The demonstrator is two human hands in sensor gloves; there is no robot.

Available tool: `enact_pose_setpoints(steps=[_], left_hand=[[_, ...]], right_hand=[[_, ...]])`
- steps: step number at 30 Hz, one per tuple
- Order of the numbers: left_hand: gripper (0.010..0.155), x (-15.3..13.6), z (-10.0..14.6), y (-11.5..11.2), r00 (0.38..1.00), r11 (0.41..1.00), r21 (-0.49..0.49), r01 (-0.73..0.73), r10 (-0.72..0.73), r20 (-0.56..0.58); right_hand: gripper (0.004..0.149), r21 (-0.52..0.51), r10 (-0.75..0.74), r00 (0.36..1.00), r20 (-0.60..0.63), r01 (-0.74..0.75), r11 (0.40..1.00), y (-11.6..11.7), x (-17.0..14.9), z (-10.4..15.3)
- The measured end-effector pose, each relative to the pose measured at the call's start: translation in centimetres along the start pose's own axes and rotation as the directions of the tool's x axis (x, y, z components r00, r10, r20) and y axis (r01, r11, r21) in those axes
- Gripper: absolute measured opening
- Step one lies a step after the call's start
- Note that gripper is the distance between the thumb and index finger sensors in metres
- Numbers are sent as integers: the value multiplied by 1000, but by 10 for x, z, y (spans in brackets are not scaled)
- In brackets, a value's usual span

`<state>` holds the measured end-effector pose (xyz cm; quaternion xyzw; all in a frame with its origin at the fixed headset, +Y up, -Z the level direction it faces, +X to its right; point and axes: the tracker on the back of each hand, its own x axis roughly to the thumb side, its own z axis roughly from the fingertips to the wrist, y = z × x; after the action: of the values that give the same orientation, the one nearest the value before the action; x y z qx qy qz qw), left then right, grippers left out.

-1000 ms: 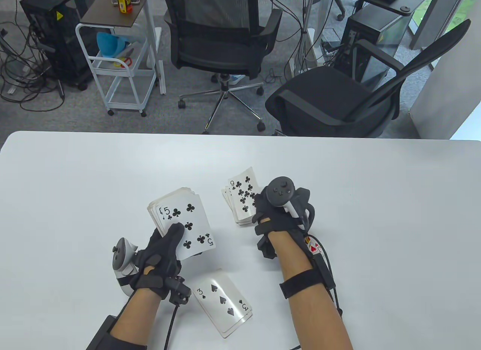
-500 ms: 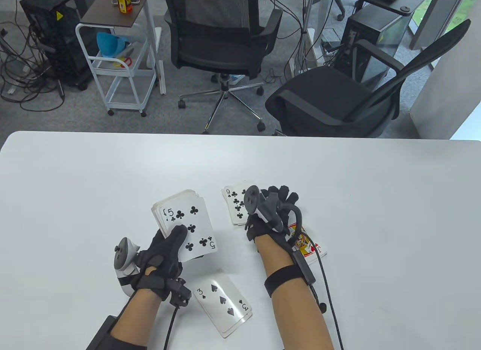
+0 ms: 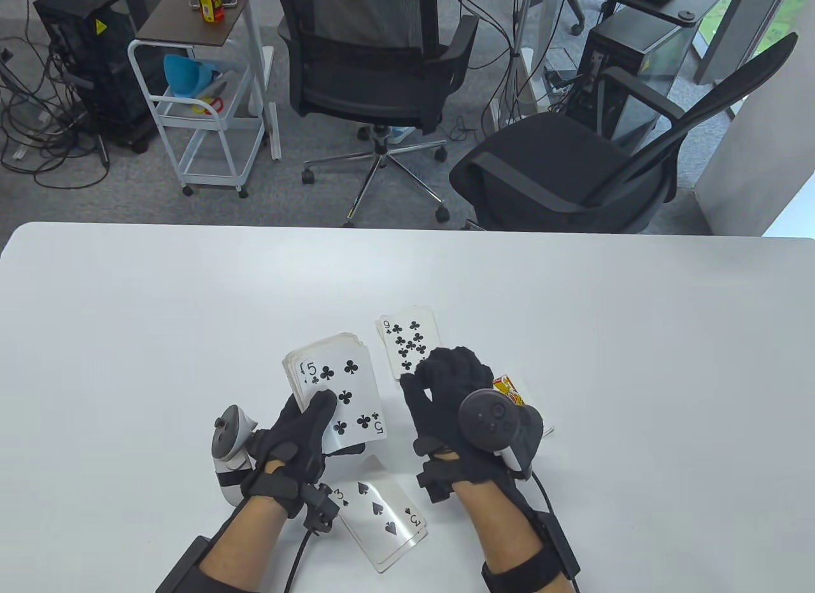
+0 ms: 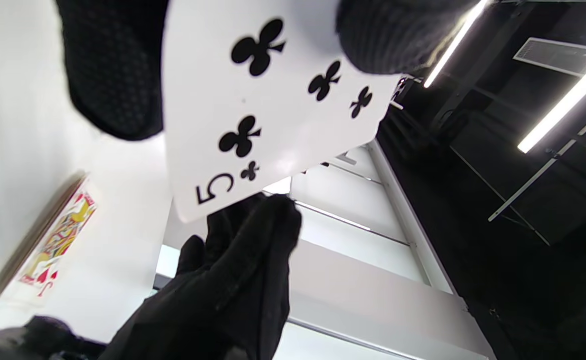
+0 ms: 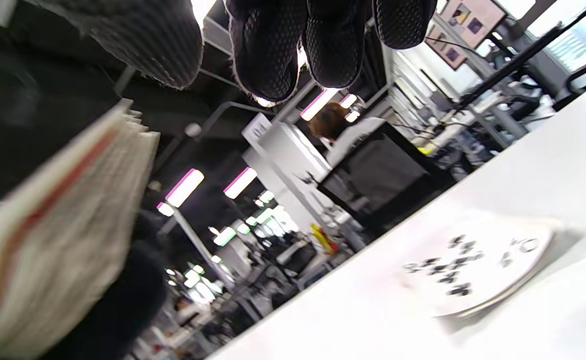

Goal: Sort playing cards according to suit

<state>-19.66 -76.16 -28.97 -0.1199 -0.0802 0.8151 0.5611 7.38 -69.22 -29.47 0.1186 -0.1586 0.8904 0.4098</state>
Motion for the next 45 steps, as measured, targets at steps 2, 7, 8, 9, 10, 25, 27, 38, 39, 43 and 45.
enact_pose_setpoints(steps=[2, 7, 8, 9, 10, 25, 27, 38, 39, 43, 45], left_hand=[[60, -1, 0, -1, 1000, 1000, 4, 23, -23, 8], [61, -5, -1, -1, 999, 999, -3, 50, -50, -15], [61, -7, 0, -2, 998, 999, -3, 53, -53, -20], [62, -8, 0, -2, 998, 998, -2, 55, -55, -24], [61, -8, 0, -2, 998, 998, -2, 56, -56, -28], [63, -11, -1, -3, 998, 999, -7, 33, -33, -50], [64, -12, -1, -4, 998, 999, -12, 32, -32, -54], [65, -23, -2, -11, 988, 992, -126, 11, -30, -150], [64, -23, -2, -11, 989, 993, -113, 16, -32, -144], [62, -19, -3, -8, 995, 998, -65, -1, -5, -98], [62, -15, -2, -6, 997, 1000, -31, -6, 4, -75]], right_hand=[[50, 29, 1, 1000, 30, -1, 1000, 3, 2, 6], [52, 71, 18, 999, 43, -21, 997, 11, 2, 14], [53, 86, 23, 999, 44, -26, 996, 12, 1, 14], [54, 108, 28, 999, 46, -33, 994, 14, 1, 15], [56, 128, 36, 998, 43, -41, 991, 15, 1, 15], [68, 226, 90, 994, 67, -103, 969, 30, 8, 19], [63, 220, 86, 994, 65, -98, 971, 30, 8, 19], [38, 80, 20, 998, 65, -26, 996, 24, 4, 21], [38, 82, 15, 998, 62, -20, 996, 23, 4, 21], [46, 156, -13, 1000, 23, 9, 988, 24, -2, 19], [48, 190, -10, 1000, 22, 6, 982, 24, -4, 18]])
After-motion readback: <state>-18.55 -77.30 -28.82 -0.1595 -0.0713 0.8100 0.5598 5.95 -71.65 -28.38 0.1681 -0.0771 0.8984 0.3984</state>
